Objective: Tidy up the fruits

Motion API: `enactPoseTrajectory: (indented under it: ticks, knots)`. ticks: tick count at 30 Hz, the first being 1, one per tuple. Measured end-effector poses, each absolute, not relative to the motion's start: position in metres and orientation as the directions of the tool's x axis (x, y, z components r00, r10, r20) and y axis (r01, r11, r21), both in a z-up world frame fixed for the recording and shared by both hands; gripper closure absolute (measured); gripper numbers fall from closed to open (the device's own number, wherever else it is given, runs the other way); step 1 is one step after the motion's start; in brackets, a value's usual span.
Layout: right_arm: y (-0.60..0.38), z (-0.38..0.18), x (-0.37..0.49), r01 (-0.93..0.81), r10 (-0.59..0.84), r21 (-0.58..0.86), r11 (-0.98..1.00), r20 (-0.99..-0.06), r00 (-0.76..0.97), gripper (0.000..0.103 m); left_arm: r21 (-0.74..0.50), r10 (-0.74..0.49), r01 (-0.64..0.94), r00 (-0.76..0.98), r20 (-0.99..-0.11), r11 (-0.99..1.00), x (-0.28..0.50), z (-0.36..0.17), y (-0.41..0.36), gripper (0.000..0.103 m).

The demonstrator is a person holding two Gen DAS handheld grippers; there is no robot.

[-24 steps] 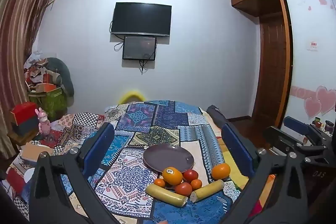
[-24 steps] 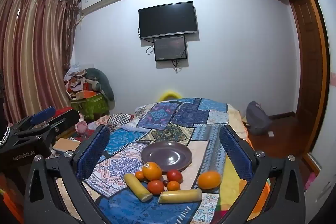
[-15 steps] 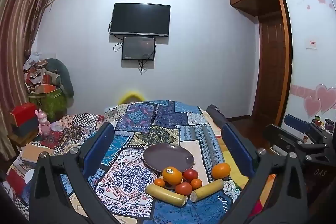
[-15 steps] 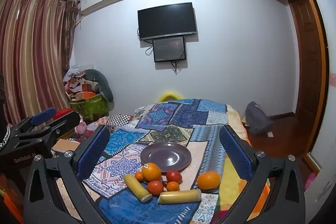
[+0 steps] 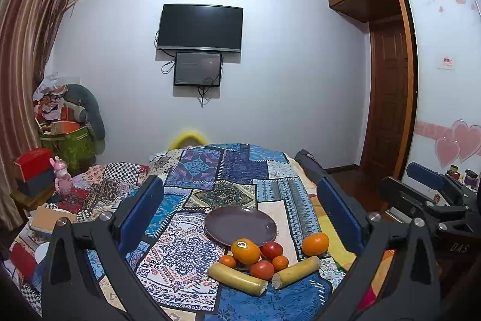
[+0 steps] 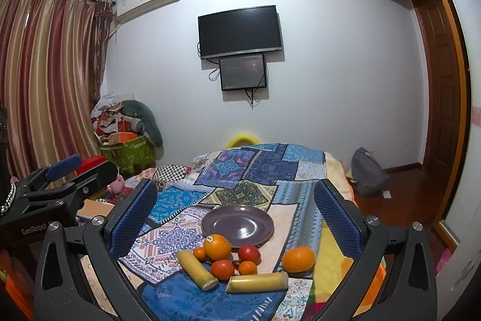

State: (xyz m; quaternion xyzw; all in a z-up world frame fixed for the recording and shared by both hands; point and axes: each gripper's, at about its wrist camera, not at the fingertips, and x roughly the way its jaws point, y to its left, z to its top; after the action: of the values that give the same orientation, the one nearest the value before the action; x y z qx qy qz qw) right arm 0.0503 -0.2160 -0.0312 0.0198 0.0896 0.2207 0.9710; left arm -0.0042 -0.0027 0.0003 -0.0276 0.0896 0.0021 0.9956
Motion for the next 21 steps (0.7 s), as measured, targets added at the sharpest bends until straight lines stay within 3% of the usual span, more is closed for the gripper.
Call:
enactPoseTrajectory:
  ticks: [21]
  knots:
    - [-0.2159,-0.0298,0.0491,-0.425,0.431,0.073,0.902,-0.156,0.889,0.000,-0.052,-0.003,-0.006,0.985,-0.175,0.999,-0.0041,0.0010,-0.0068,0.000]
